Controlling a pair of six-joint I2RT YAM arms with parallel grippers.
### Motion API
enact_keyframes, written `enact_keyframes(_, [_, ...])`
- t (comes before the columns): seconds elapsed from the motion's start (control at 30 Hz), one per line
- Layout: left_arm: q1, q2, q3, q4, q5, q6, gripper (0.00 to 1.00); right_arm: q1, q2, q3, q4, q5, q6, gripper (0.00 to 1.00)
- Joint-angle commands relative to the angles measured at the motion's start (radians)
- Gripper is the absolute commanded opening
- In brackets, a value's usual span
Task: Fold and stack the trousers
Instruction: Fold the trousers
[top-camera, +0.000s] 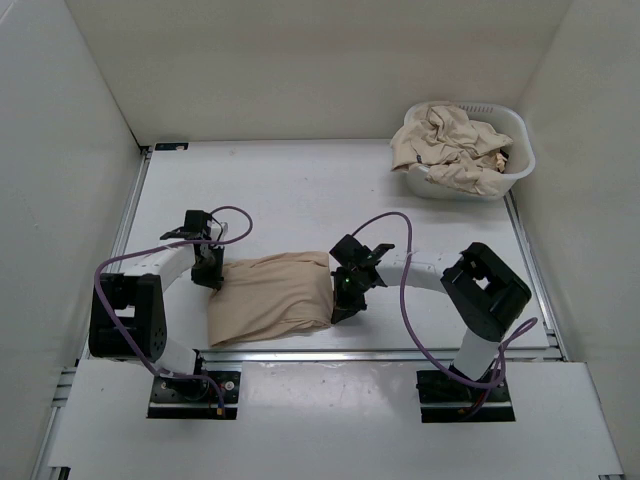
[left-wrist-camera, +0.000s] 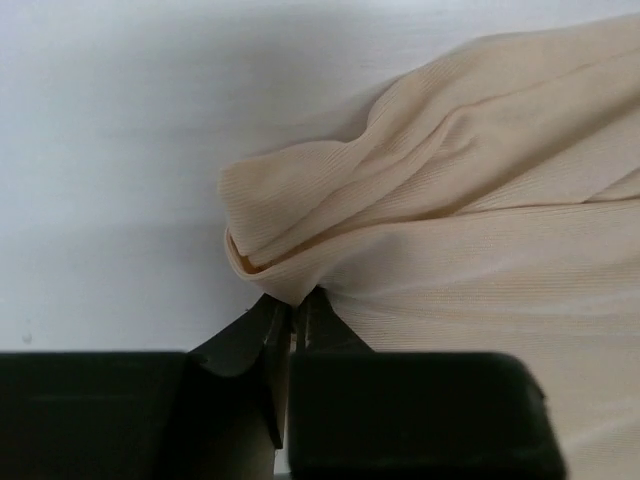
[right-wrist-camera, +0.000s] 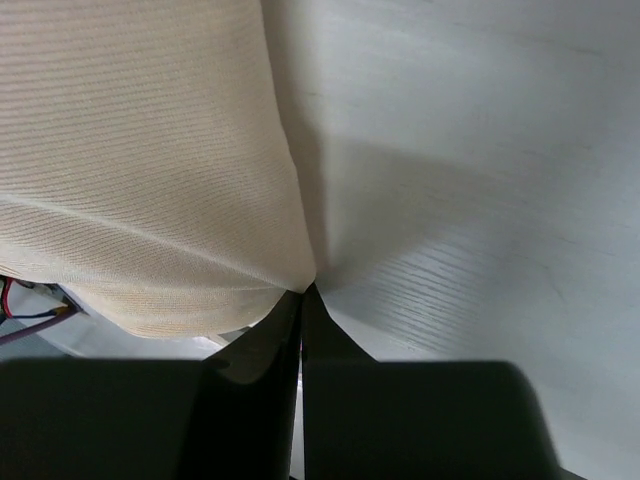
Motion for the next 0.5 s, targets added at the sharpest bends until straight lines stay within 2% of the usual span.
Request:
enact_keyframes(0.0, [0.014, 0.029, 0.025, 0.045, 0.096, -0.001, 0.14, 0.007, -0.030, -0.047, 0.009, 0.008, -0.011, 0.00])
enact_keyframes(0.23, [0.046, 0.048, 0.103, 0.046, 0.144, -0.001, 0.14, -0.033, -0.157, -0.199, 0.009, 0.028, -0.020, 0.00])
enact_keyframes(0.3, [0.046, 0.048, 0.103, 0.021, 0.165, -0.001, 0.17, -0.033, -0.170, -0.211, -0.003, 0.028, -0.051, 0.00])
enact_keyframes(0.33, [0.046, 0.035, 0.103, 0.010, 0.178, -0.001, 0.21, -0.033, -0.170, -0.211, -0.012, 0.028, -0.066, 0.02])
enact_keyframes(0.37, [0.046, 0.026, 0.092, -0.002, 0.187, -0.001, 0.40, -0.033, -0.170, -0.170, -0.044, 0.028, -0.084, 0.08])
enact_keyframes(0.4, [0.046, 0.017, 0.092, -0.022, 0.187, -0.001, 0.48, -0.033, -0.170, -0.150, -0.066, 0.028, -0.103, 0.15])
enact_keyframes(0.43, [0.046, 0.006, 0.092, -0.033, 0.187, -0.001, 0.55, -0.042, -0.170, -0.131, -0.086, 0.028, -0.142, 0.30])
enact_keyframes(0.47, [0.046, -0.017, 0.092, -0.043, 0.187, -0.001, 0.59, -0.042, -0.180, -0.113, -0.103, 0.050, -0.158, 0.36])
